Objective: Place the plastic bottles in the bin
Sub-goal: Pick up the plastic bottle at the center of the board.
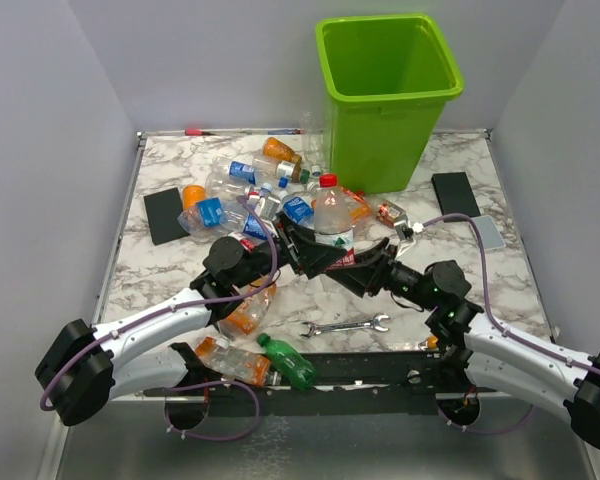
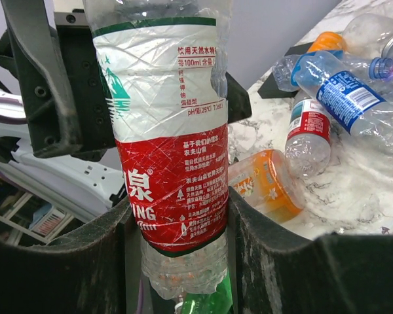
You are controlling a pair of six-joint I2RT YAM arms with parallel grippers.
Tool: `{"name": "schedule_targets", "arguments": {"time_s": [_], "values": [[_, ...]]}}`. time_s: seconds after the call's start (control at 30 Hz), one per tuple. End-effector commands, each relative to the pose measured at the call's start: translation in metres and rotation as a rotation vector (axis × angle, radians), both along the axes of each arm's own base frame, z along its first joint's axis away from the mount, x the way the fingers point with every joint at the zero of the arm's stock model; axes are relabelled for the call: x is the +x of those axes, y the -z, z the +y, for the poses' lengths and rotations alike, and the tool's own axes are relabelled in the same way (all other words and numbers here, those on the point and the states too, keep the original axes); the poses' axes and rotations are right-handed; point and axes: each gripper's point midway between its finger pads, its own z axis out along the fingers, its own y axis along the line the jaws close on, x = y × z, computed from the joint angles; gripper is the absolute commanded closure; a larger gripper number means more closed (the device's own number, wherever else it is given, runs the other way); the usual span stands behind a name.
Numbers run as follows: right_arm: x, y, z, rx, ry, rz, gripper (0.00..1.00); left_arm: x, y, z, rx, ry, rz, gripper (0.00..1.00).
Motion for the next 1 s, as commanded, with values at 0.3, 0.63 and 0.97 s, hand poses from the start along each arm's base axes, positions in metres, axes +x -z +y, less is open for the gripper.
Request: {"name": "schedule_targets", "arguments": {"time_s": [0.3,0.63,0.97], "values": [[-0.008,-0.016,0.007,0.044,-0.06,-0.047,0.58,-0.021,-0.036,-0.01,-0.093,0.125,-0.081,0.45],[-0.01,-0.028,-0.003,-0.124,-0.036,-0.029,0.09,-0.007,-0.037,0.007,-0.07,-0.016,-0.144,0.72],[0.016,-0.106,-0.051,-0.326,0.238,-0.125,0.01,0.015,-0.017,0.02,0.255,-0.137,-0.364,0.79]]}}
